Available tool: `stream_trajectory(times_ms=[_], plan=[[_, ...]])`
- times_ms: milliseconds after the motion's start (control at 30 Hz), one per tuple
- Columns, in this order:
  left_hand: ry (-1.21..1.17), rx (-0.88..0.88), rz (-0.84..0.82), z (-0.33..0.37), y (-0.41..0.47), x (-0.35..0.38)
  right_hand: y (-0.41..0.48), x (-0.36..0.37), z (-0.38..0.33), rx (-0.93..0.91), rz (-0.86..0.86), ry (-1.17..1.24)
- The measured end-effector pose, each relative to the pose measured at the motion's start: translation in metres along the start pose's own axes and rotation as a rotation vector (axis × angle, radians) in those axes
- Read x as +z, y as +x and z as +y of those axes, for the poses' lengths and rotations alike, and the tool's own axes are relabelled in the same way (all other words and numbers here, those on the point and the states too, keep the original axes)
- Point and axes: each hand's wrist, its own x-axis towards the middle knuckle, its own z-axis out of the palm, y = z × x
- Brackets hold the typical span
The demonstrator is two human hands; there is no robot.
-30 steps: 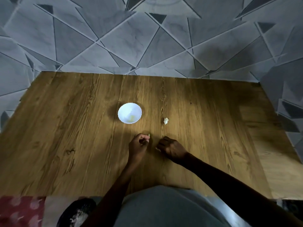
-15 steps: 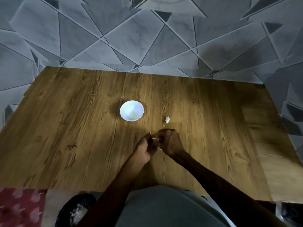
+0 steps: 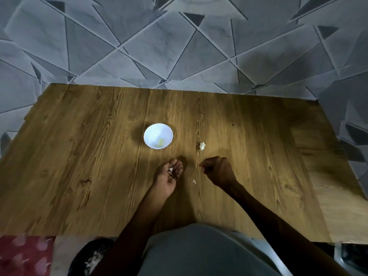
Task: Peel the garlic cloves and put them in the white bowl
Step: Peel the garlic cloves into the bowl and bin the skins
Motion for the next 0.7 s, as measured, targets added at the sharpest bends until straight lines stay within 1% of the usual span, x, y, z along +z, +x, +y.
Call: stream_trajectory(times_ms=[67,100,333,433,500,533,567,633,700], plan=[[0.006,0.007,0.005,0.007,0.003,-0.010,-0.010,0.009,0.009,-0.032,-0.138,-0.058],[0.009,0.006,0.008,0.009,0.005,-0.014,-0.017,0.014,0.010,-0.044,-0.173,-0.083],[0.051,-0.013,0.025,-0.002,0.005,-0.024,-0.031,0.044,0.001,-0.069,-0.101,-0.166],[0.052,-0.011,0.021,-0.010,0.001,-0.021,-0.030,0.049,-0.002,-0.122,-0.114,-0.251],[0.056,-0.007,0.021,-0.013,-0.002,-0.018,-0.031,0.050,-0.004,-0.103,-0.128,-0.268],[0.057,-0.004,0.023,-0.014,-0.004,-0.016,-0.030,0.050,-0.005,-0.092,-0.111,-0.227],[0.065,0.004,0.027,-0.016,-0.005,-0.015,-0.029,0.047,-0.009,-0.057,-0.114,-0.126],[0.068,0.019,0.034,-0.018,-0.008,-0.012,-0.023,0.040,-0.018,-0.017,-0.023,0.013],[0.033,-0.010,0.017,-0.022,-0.009,-0.009,-0.019,0.033,-0.030,0.006,-0.009,0.162]])
